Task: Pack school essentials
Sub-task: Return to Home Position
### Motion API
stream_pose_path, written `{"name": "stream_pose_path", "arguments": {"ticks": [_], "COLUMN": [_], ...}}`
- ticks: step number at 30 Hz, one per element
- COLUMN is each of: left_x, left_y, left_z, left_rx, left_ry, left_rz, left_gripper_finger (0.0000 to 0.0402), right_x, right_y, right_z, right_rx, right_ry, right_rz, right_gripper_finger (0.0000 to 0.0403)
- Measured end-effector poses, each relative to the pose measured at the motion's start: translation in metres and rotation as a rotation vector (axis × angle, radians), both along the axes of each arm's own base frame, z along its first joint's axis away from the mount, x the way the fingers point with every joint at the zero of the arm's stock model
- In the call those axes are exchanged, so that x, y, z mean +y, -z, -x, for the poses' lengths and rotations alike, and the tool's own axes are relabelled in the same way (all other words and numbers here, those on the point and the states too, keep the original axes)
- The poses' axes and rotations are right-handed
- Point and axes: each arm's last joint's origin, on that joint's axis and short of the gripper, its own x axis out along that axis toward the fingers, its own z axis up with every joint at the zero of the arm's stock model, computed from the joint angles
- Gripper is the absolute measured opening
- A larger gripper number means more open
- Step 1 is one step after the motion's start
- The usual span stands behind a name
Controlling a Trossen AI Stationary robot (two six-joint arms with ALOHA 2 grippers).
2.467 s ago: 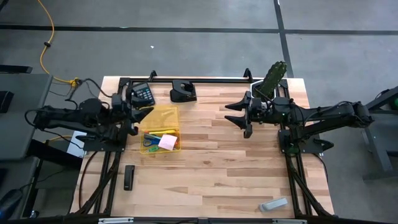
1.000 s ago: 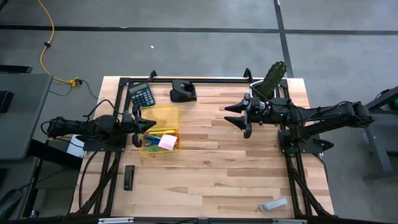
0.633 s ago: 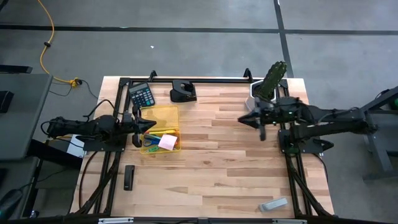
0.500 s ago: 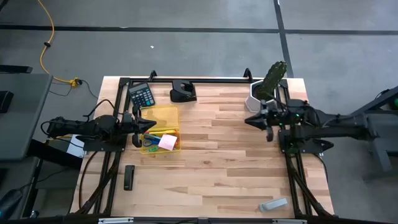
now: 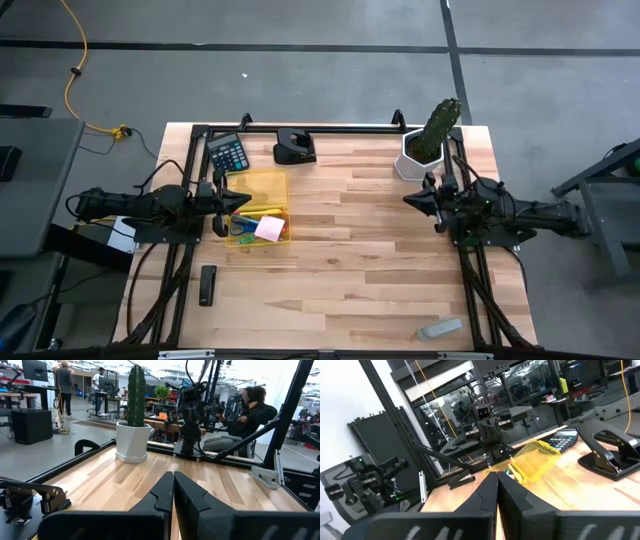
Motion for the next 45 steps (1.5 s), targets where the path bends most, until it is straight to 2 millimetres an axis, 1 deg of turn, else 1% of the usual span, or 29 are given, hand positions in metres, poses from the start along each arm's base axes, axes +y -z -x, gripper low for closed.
{"name": "stream_pose_path", "arguments": {"ticks": [4, 5, 10, 12, 14, 23, 27, 36, 45], "left_x": [0.000, 0.000, 0.000, 0.000, 0.000, 0.000, 0.000, 0.000, 0.000], "left_y": [0.000, 0.000, 0.000, 0.000, 0.000, 0.000, 0.000, 0.000, 0.000], "left_z": [0.000, 0.000, 0.000, 0.000, 0.000, 0.000, 0.000, 0.000, 0.000], "left_rx": [0.000, 0.000, 0.000, 0.000, -0.001, -0.001, -0.001, -0.001, -0.001], "left_ry": [0.000, 0.000, 0.000, 0.000, 0.000, 0.000, 0.000, 0.000, 0.000], "left_rz": [0.000, 0.000, -0.001, 0.000, 0.000, -0.001, 0.000, 0.000, 0.000], "left_gripper_finger": [0.0003, 0.0003, 0.0003, 0.0003, 0.0003, 0.0003, 0.0003, 0.0003, 0.0003], "right_x": [0.000, 0.000, -0.001, -0.002, -0.003, -0.002, -0.003, -0.003, -0.003], "right_y": [0.016, 0.018, 0.022, 0.026, 0.030, 0.031, 0.033, 0.033, 0.033], "right_z": [0.002, 0.003, 0.004, 0.004, 0.004, 0.003, 0.003, 0.002, 0.002], "right_rx": [-0.040, -0.038, 0.005, 0.054, 0.103, 0.107, 0.125, 0.124, 0.125], "right_ry": [0.008, 0.021, 0.077, 0.114, 0.147, 0.090, 0.117, 0.114, 0.117], "right_rz": [-0.003, 0.002, 0.106, 0.149, 0.156, 0.148, 0.143, 0.033, 0.032], "right_gripper_finger": [0.0000, 0.0000, 0.0000, 0.0000, 0.0000, 0.0000, 0.0000, 0.0000, 0.0000]}}
